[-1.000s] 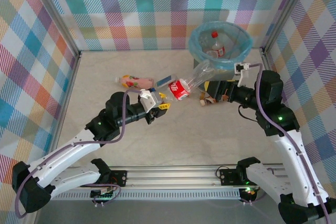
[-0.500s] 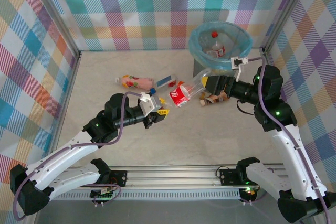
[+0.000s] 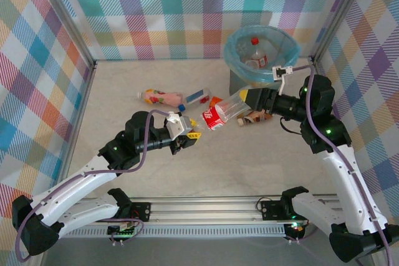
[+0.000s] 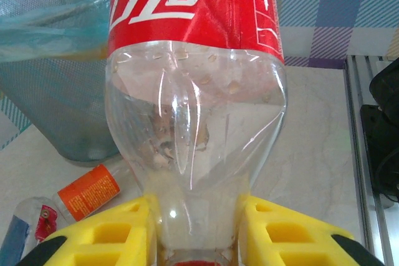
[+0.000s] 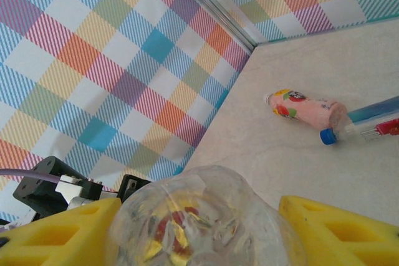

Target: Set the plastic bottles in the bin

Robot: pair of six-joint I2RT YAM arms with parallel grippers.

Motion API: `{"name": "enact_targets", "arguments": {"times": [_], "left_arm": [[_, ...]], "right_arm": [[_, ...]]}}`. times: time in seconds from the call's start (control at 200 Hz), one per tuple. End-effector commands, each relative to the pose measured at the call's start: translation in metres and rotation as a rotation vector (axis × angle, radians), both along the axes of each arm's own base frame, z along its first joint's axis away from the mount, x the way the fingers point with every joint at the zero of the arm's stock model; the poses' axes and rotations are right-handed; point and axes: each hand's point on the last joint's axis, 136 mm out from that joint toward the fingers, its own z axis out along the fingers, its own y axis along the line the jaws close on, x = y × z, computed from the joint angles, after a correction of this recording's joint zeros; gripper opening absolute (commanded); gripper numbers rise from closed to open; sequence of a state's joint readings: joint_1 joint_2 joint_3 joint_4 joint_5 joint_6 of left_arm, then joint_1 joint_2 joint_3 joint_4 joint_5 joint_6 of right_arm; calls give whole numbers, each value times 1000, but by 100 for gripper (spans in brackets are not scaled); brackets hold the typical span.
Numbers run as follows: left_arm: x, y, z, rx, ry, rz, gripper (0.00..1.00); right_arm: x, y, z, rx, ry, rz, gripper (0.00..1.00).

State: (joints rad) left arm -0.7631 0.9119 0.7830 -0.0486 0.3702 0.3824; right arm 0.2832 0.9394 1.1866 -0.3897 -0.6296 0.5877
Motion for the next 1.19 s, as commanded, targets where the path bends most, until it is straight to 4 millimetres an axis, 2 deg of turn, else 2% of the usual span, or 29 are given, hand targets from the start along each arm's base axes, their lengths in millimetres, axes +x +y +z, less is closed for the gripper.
{"name": "enact_targets", "arguments": {"times": [0.0, 0.04, 0.12, 0.21, 0.37, 0.525, 0.645, 0.71, 0.795, 0.965, 1.19], "left_arm": [[3, 6, 24, -31, -51, 36, 22], [6, 8, 27, -38, -53, 57, 35], [6, 12, 34, -56, -66, 77, 39], [5, 17, 44, -84, -88, 95, 55], [10, 29, 52, -103, -122, 166, 59], [23, 42, 38, -82, -111, 275, 61], [23, 44, 31, -64, -93, 287, 61], [21, 45, 30, -63, -91, 283, 61], [20, 46, 29, -61, -89, 281, 61], [19, 45, 25, -52, -81, 274, 61], [21, 43, 23, -47, -74, 273, 61]], "right_arm": [[-7, -4, 23, -12, -85, -12, 60], [-8, -7, 26, -29, -100, -28, 60], [-7, -13, 34, -66, -127, -64, 58], [-5, -20, 50, -115, -177, -104, 57], [7, -41, 90, -222, -329, -236, 57], [32, -69, 129, -332, -484, -437, 54], [56, -91, 145, -441, -541, -584, 52], [72, -101, 144, -510, -541, -650, 52], [94, -108, 131, -596, -501, -691, 52], [135, -104, 87, -703, -352, -673, 51], [173, -95, 37, -786, -234, -641, 52]]}}
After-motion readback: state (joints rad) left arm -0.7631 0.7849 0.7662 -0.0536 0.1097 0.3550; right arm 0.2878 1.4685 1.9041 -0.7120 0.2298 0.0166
